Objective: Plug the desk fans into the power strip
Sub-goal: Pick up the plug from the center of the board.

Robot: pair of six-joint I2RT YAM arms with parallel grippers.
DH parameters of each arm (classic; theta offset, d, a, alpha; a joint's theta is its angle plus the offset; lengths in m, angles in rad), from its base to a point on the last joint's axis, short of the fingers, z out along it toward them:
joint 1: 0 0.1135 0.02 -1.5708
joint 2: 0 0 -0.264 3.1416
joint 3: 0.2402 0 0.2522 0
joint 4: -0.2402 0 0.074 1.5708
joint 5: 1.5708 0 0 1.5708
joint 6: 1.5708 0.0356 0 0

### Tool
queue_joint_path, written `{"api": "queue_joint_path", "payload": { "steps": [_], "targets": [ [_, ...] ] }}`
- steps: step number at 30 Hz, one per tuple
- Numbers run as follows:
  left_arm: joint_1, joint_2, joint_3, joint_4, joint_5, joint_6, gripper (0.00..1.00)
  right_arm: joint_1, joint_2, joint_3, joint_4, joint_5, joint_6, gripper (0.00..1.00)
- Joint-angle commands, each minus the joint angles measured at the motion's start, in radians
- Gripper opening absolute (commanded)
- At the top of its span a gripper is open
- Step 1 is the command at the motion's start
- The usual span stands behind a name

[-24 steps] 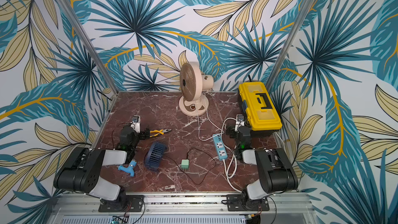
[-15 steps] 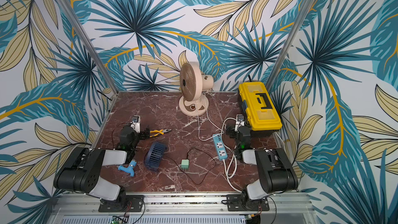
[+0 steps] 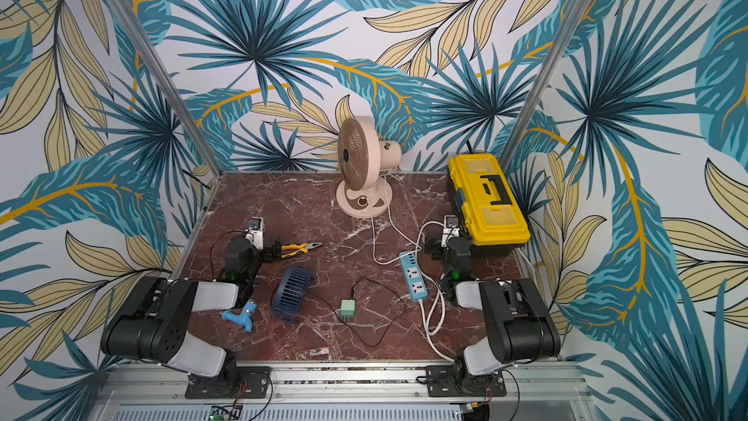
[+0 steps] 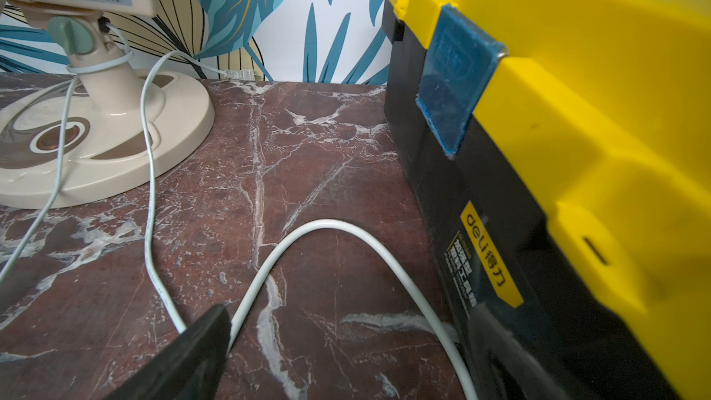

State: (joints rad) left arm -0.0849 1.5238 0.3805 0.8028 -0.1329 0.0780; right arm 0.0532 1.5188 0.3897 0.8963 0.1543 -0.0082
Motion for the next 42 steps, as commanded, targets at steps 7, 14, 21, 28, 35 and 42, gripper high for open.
{"api": "queue_joint_path", "payload": {
  "steps": [7,14,21,28,35,42],
  "targets": [
    [-0.02,-0.206,0.043,-0.156,-0.092,-0.006,1.0,-0.006,-0.184,0.021,-0.218,-0.039,0.013,1.0],
    [-0.08,-0.346,0.111,-0.318,-0.077,-0.022,1.0,-0.006,-0.372,0.128,-0.568,-0.02,0.1,0.99],
    [-0.102,-0.535,0.179,-0.577,-0.08,-0.241,1.0,-0.006,-0.579,0.27,-0.897,-0.135,0.305,1.0],
    [-0.111,-0.8,0.138,-0.688,0.117,-0.407,1.0,-0.005,-0.677,0.367,-1.208,-0.354,0.363,1.0],
    [-0.114,-0.918,0.175,-0.81,0.326,-0.475,1.0,-0.006,-0.82,0.332,-1.393,-0.375,0.377,1.0],
    [-0.113,-0.897,0.068,-0.68,0.348,-0.637,1.0,-0.006,-0.867,0.233,-1.274,-0.377,0.426,1.0]
  ]
}}
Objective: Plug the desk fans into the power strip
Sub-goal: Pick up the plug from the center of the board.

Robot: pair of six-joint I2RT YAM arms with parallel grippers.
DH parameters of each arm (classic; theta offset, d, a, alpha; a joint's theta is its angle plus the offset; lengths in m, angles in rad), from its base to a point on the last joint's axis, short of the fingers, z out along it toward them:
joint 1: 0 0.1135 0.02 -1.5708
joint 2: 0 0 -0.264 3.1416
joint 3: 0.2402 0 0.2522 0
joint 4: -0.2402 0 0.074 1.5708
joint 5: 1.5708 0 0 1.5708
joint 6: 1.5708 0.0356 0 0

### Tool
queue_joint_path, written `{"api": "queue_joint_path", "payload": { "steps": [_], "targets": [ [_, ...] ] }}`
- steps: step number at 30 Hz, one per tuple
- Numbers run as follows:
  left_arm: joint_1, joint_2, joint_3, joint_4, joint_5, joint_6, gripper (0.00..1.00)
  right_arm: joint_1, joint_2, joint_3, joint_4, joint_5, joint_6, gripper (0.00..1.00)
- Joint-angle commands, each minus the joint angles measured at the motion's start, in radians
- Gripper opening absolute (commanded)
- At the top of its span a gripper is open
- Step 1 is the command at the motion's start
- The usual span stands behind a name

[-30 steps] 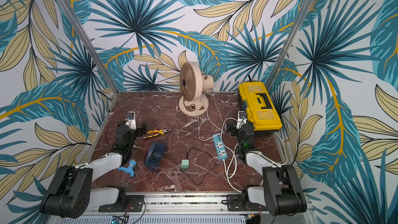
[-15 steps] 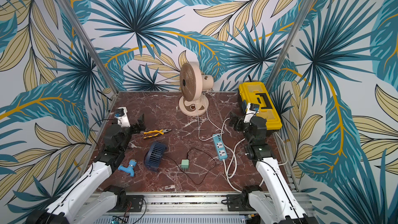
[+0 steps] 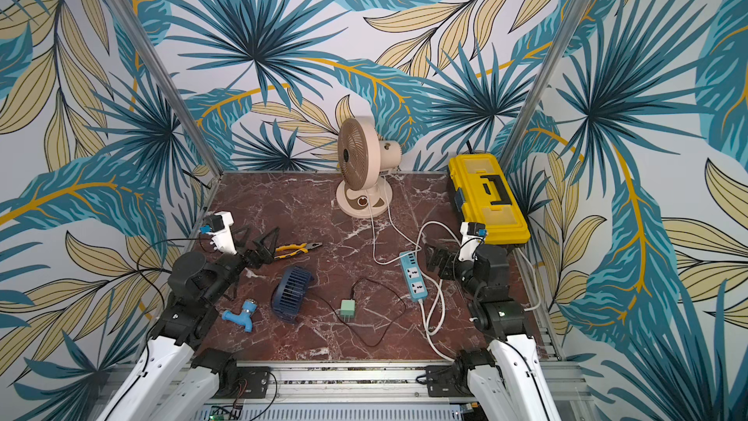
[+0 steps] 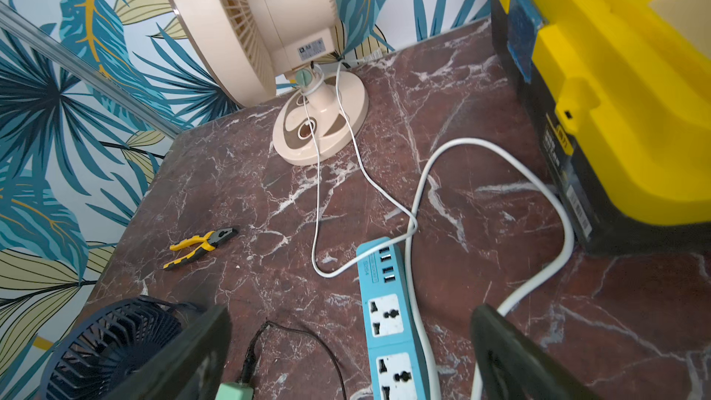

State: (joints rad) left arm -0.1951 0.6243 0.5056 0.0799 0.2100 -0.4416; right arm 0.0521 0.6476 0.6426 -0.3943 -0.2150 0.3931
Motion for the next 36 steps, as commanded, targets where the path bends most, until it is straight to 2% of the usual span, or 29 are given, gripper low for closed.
{"api": "queue_joint_path", "payload": {
  "steps": [1,4,8,13,18,25,31,36],
  "targets": [
    [-0.003,0.004,-0.085,0.071,0.0,-0.148,1.0,-0.003,0.01,-0.029,0.031,-0.01,0.026,0.99],
    [-0.002,0.022,-0.12,0.138,0.018,-0.2,1.0,-0.004,0.023,-0.067,0.085,-0.023,0.038,1.0],
    [-0.006,0.074,-0.068,0.095,0.087,-0.165,1.0,-0.004,0.072,-0.107,0.143,-0.032,0.047,1.0],
    [-0.051,0.153,-0.037,0.106,0.102,-0.122,1.0,-0.003,0.118,-0.11,0.164,-0.055,0.047,0.99],
    [-0.236,0.255,0.067,-0.01,-0.043,0.026,1.0,-0.005,0.17,-0.109,0.164,-0.045,0.042,1.0],
    [-0.449,0.411,0.209,-0.126,-0.191,0.185,1.0,-0.004,0.246,-0.1,0.148,0.0,0.042,0.98],
    [-0.618,0.609,0.394,-0.269,-0.285,0.283,0.99,-0.004,0.259,-0.084,0.084,0.105,0.047,0.96],
    [-0.702,0.839,0.592,-0.41,-0.303,0.3,0.86,-0.004,0.232,-0.081,0.035,0.199,0.068,0.96]
  ]
}}
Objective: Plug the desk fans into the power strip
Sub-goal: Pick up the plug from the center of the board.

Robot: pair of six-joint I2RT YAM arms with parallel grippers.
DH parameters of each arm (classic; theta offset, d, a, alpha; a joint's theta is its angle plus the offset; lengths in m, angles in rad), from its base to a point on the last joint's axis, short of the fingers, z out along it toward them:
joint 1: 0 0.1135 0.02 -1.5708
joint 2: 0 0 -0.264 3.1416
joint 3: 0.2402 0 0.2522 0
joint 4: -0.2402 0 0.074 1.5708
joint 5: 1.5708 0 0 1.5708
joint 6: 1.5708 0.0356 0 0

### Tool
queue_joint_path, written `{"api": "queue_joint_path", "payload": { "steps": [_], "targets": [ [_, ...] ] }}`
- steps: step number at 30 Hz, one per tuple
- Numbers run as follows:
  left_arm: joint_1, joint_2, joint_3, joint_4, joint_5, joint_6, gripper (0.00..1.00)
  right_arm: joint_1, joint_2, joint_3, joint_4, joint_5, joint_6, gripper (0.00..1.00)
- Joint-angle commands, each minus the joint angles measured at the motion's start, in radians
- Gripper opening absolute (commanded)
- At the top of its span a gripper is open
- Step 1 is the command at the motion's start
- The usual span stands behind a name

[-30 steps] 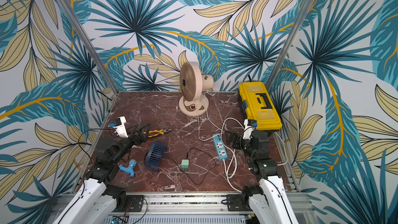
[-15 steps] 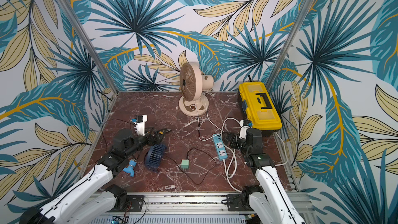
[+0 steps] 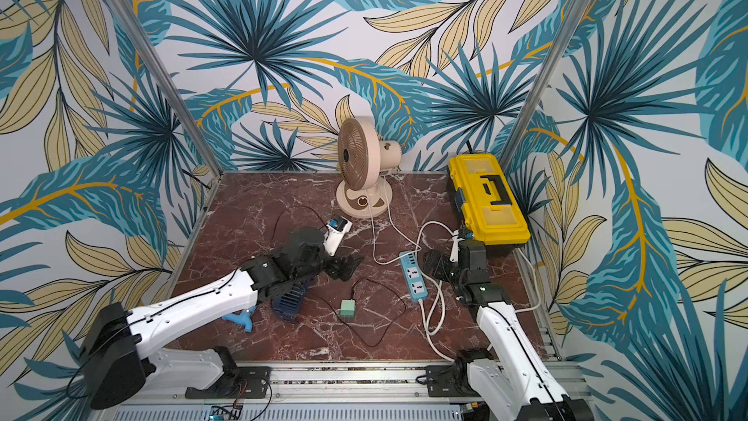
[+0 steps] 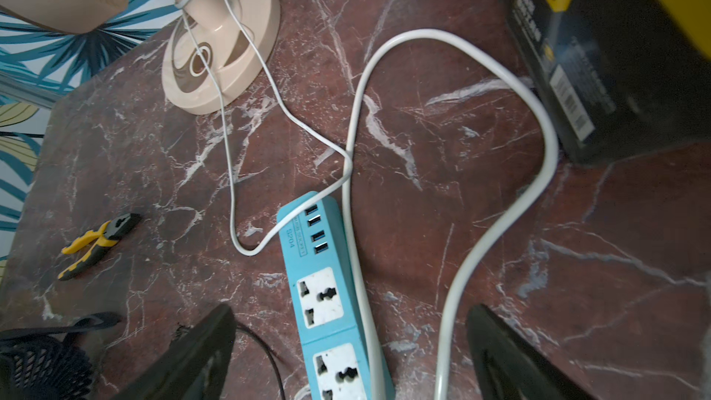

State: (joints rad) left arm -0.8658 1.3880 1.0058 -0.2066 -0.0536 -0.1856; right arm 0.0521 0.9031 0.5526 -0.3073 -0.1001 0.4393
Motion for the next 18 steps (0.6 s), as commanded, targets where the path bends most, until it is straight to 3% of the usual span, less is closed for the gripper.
{"api": "queue_joint_path", "payload": {
  "steps": [1,4,7,18],
  "targets": [
    [-0.046,0.119,0.121,-0.129,-0.034,0.047,0.83,-0.004,-0.032,0.009,-0.061,0.097,0.025,0.96],
    [-0.073,0.23,0.212,-0.148,-0.004,0.056,0.75,-0.004,-0.055,0.004,-0.081,0.138,0.035,0.96],
    [-0.076,0.328,0.315,-0.188,-0.003,0.072,0.72,-0.005,-0.07,0.0,-0.088,0.16,0.042,0.97],
    [-0.078,0.674,0.721,-0.38,0.001,0.217,0.83,-0.005,-0.072,-0.002,-0.095,0.174,0.052,0.99]
  ]
}}
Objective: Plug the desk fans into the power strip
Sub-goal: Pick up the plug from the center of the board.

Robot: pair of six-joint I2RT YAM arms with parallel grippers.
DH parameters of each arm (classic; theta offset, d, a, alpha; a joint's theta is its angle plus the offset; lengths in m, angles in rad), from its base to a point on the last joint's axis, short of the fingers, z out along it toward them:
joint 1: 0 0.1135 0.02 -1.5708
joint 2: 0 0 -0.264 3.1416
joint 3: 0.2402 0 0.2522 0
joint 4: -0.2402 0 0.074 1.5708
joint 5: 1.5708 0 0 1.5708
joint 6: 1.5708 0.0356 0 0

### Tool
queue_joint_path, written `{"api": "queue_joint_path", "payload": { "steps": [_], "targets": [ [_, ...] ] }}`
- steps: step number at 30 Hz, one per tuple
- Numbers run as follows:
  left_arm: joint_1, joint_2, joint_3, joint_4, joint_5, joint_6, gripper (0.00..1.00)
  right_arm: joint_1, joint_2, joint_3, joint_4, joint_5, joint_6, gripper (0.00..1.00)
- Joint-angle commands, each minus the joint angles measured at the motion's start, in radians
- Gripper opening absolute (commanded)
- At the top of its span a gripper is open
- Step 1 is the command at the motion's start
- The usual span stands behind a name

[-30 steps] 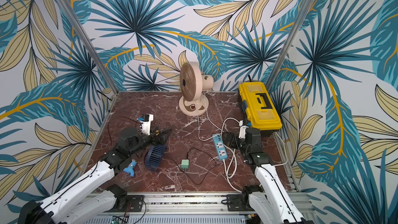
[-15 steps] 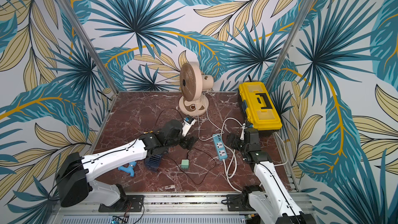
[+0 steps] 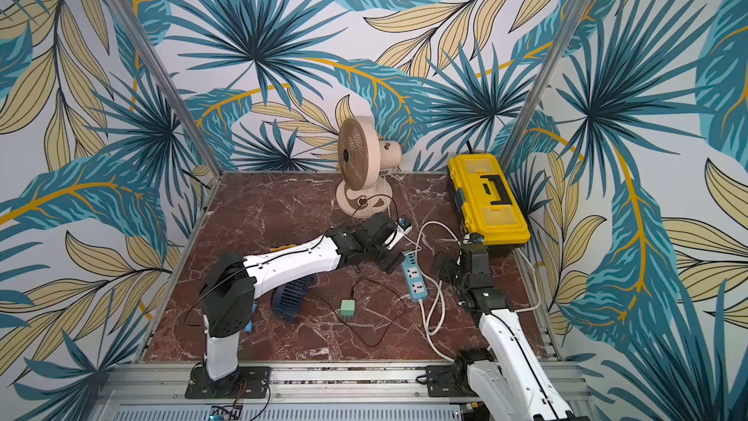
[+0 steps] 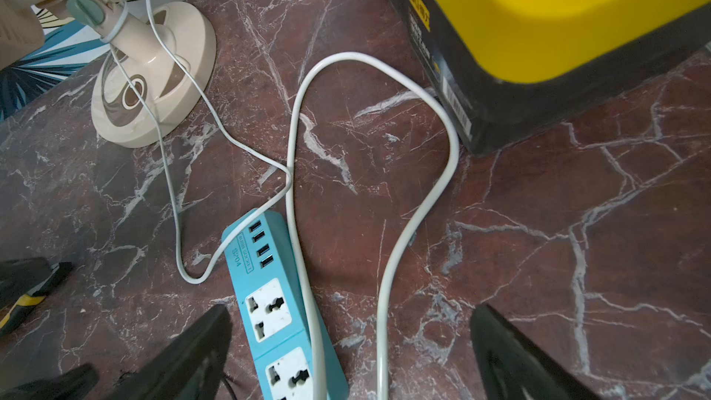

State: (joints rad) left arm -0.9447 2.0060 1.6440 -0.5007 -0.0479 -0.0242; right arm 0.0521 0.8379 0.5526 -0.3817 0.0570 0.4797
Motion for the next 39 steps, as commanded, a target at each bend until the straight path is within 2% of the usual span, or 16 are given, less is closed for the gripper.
{"api": "queue_joint_path", "payload": {
  "steps": [1,8,18,22,25,29,31,35,39],
  "targets": [
    [0.001,0.076,0.114,-0.097,0.006,0.063,0.83,-0.005,-0.006,-0.002,-0.02,0.017,0.011,1.0],
    [0.001,0.235,0.31,-0.166,0.089,0.09,0.82,-0.004,-0.005,-0.003,-0.02,0.021,0.013,1.0],
    [0.012,0.373,0.455,-0.162,0.077,0.114,0.72,-0.004,0.002,-0.004,-0.017,0.015,0.013,0.99],
    [0.013,0.4,0.487,-0.159,0.09,0.108,0.6,-0.004,0.004,-0.003,-0.016,0.012,0.013,0.99],
    [0.012,0.399,0.5,-0.155,0.105,0.103,0.46,-0.004,0.004,-0.003,-0.014,0.008,0.011,1.0],
    [0.013,0.39,0.495,-0.15,0.115,0.102,0.2,-0.004,0.007,-0.005,-0.013,0.008,0.011,0.99],
    [0.013,0.348,0.492,-0.162,0.115,0.107,0.11,-0.004,0.013,-0.006,-0.01,0.007,0.011,1.0],
    [0.015,0.293,0.452,-0.16,0.111,0.116,0.04,-0.005,0.023,-0.008,-0.001,0.002,0.01,0.99],
    [0.022,0.226,0.379,-0.126,0.12,0.125,0.04,-0.004,0.039,-0.011,0.009,-0.005,0.008,1.0]
  ]
}}
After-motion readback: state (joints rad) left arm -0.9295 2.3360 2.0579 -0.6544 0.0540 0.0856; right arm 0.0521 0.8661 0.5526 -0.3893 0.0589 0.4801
